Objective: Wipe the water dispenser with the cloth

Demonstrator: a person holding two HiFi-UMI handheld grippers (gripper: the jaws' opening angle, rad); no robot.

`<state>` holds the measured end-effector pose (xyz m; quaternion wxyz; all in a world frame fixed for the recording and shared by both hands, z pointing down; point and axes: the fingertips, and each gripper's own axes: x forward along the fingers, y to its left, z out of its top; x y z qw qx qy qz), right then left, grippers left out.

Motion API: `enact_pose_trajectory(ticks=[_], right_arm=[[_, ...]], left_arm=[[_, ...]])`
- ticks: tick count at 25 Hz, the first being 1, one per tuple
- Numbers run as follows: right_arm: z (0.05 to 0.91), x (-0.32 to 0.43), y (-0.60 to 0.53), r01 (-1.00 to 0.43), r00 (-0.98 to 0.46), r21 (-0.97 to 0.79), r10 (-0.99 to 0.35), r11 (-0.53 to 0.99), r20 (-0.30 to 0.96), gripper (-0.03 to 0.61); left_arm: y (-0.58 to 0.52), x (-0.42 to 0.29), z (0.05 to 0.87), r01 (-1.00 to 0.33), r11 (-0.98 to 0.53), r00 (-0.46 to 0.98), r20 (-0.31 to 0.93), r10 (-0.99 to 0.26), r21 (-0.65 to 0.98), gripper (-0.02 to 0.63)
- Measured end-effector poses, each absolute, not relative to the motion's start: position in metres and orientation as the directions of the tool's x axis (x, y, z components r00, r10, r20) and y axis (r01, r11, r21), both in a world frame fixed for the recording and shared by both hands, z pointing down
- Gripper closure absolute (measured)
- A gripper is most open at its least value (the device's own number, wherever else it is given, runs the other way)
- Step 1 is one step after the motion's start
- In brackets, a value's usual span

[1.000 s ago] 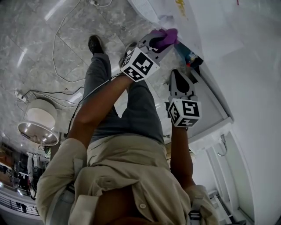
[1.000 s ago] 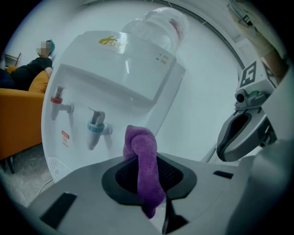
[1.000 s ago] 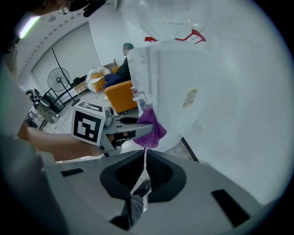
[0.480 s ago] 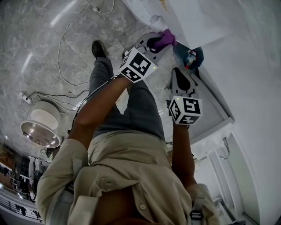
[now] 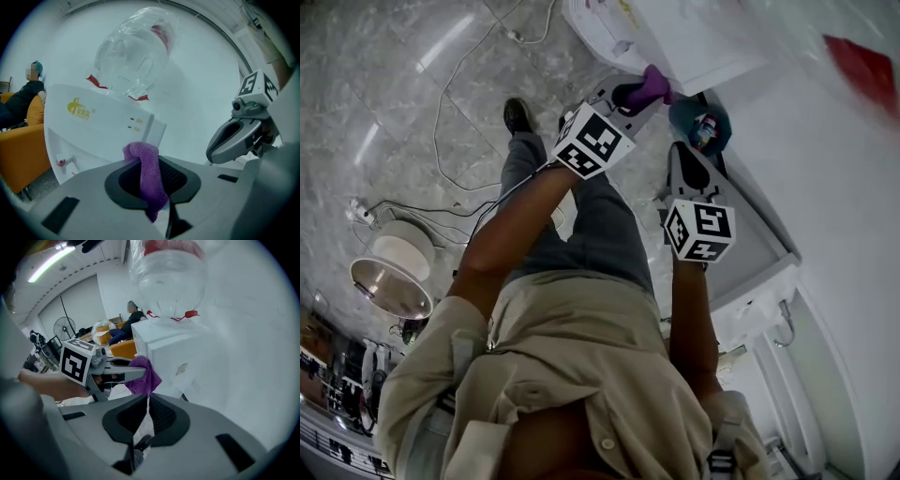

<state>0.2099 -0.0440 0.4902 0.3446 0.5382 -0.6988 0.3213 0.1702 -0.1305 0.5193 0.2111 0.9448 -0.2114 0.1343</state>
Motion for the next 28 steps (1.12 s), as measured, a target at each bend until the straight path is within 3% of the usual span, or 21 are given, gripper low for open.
enact_pose_trajectory(ticks=[6, 15, 22, 28], right_arm=[[0.469, 0.210, -0.049, -0.973, -0.185, -0.071, -0.557, 0.221, 0.810, 0.551], [0.438, 0.212, -0.061, -0.974, -0.186, -0.064, -0.599, 0.219, 0.778, 0.551], [0.412, 0.208, -0.070, -0.971, -0.197, -0.062, -0.627, 0.230, 0.754, 0.551], [0.381, 0.199, -0.083, -0.965, -0.221, -0.063, -0.665, 0.253, 0.713, 0.551]], left_arm=[[-0.136, 0.164, 0.496, -0.435, -0.847, 0.880, 0.344, -0.329, 0.304, 0.529], [-0.191, 0.123, 0.462, -0.523, -0.825, 0.827, 0.361, -0.431, 0.215, 0.531], [-0.205, 0.107, 0.460, -0.530, -0.834, 0.800, 0.420, -0.429, 0.156, 0.531], [-0.248, 0.062, 0.427, -0.603, -0.794, 0.741, 0.422, -0.522, 0.076, 0.531]])
